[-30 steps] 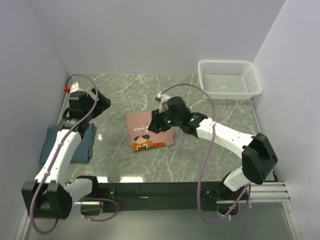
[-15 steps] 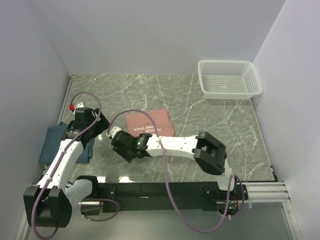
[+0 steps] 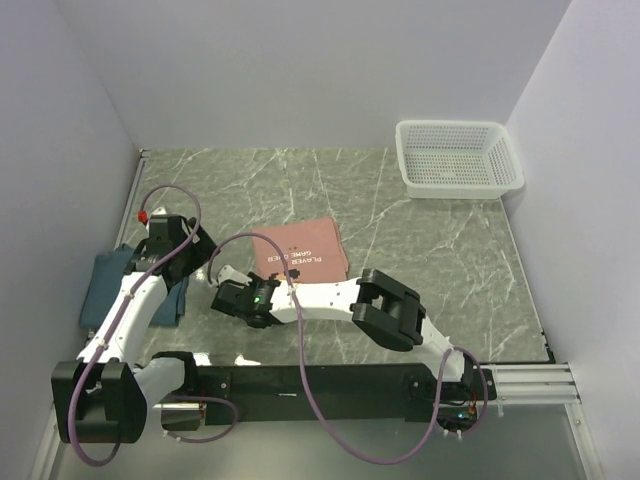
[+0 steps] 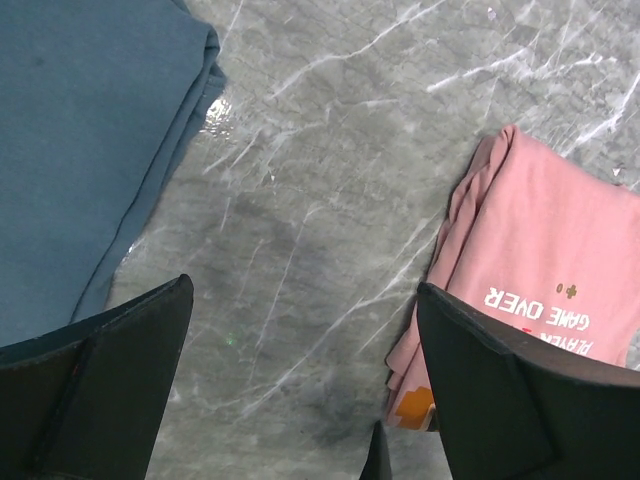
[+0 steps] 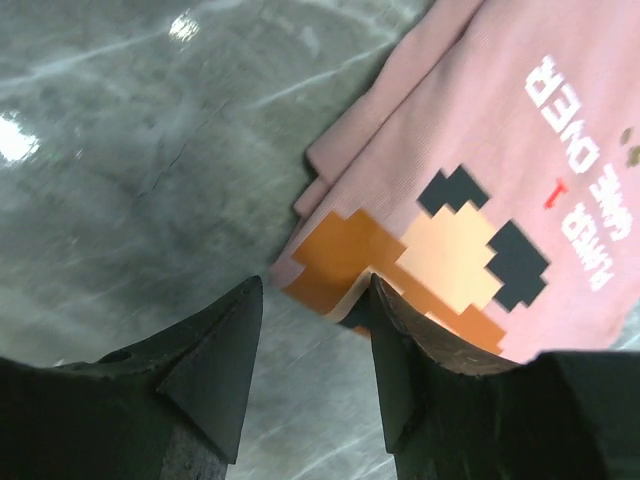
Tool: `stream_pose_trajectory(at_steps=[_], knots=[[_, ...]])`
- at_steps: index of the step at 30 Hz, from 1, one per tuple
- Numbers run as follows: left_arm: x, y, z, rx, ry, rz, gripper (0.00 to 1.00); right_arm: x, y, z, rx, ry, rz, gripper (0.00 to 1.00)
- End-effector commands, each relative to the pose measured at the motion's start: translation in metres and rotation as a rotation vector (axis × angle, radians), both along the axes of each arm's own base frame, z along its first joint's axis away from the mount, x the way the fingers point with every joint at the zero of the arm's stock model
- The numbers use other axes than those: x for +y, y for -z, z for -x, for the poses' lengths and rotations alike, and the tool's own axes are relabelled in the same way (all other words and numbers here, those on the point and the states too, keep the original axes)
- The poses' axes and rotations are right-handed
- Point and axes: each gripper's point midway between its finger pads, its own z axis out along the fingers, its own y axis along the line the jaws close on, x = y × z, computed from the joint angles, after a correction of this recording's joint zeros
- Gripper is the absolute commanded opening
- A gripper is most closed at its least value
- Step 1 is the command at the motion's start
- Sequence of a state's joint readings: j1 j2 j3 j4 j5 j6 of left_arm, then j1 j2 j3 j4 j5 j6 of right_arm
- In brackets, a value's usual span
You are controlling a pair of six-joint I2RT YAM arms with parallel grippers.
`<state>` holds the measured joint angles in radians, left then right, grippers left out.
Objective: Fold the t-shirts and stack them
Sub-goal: Neatly place the folded tshirt to the corner
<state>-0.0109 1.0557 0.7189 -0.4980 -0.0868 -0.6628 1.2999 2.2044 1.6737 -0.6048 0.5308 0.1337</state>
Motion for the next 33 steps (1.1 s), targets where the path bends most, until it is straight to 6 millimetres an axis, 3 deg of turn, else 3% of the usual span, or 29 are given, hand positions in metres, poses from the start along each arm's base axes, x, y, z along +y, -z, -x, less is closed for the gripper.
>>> stream_pose_trajectory(at_steps=[1, 6, 9, 13, 14, 16, 17, 19, 20, 23, 30, 33], knots=[[-0.002, -0.006, -0.006, -0.025, 0.03, 0.004, 0.99, 0.002, -0.005, -0.011, -0.08, -0.002, 0.04, 0.54], [-0.01, -0.001, -0.008, -0.014, 0.067, 0.036, 1.0, 0.004, 0.01, -0.005, -0.062, -0.067, 0.073, 0.52], [-0.018, 0.006, -0.008, 0.009, 0.097, 0.066, 0.99, 0.004, 0.017, -0.003, -0.058, -0.092, 0.101, 0.45], [-0.031, 0.012, -0.009, 0.028, 0.147, 0.128, 0.99, 0.005, 0.011, -0.004, -0.06, -0.096, 0.087, 0.0], [-0.036, 0.013, -0.009, 0.032, 0.165, 0.149, 1.0, 0.009, -0.002, -0.004, -0.061, -0.1, 0.051, 0.0], [-0.046, 0.018, -0.008, 0.061, 0.184, 0.208, 0.99, 0.01, -0.01, -0.002, -0.042, -0.107, 0.001, 0.0], [-0.051, 0.019, -0.008, 0.068, 0.192, 0.231, 0.99, 0.012, -0.028, -0.003, -0.048, -0.105, -0.05, 0.0], [-0.061, 0.025, -0.007, 0.097, 0.195, 0.298, 0.99, 0.007, -0.036, -0.007, -0.022, -0.076, -0.121, 0.0], [-0.068, 0.024, -0.008, 0.094, 0.214, 0.34, 0.99, 0.01, -0.054, -0.009, -0.022, -0.059, -0.19, 0.0], [-0.082, 0.025, -0.011, 0.098, 0.228, 0.436, 0.99, 0.002, -0.073, -0.019, 0.005, -0.016, -0.28, 0.0], [-0.12, 0.01, -0.025, 0.01, 0.269, 0.603, 0.99, -0.006, -0.089, -0.031, 0.07, 0.032, -0.418, 0.0], [-0.128, 0.02, -0.023, 0.029, 0.226, 0.648, 0.99, -0.009, -0.091, -0.033, 0.084, 0.044, -0.45, 0.0]])
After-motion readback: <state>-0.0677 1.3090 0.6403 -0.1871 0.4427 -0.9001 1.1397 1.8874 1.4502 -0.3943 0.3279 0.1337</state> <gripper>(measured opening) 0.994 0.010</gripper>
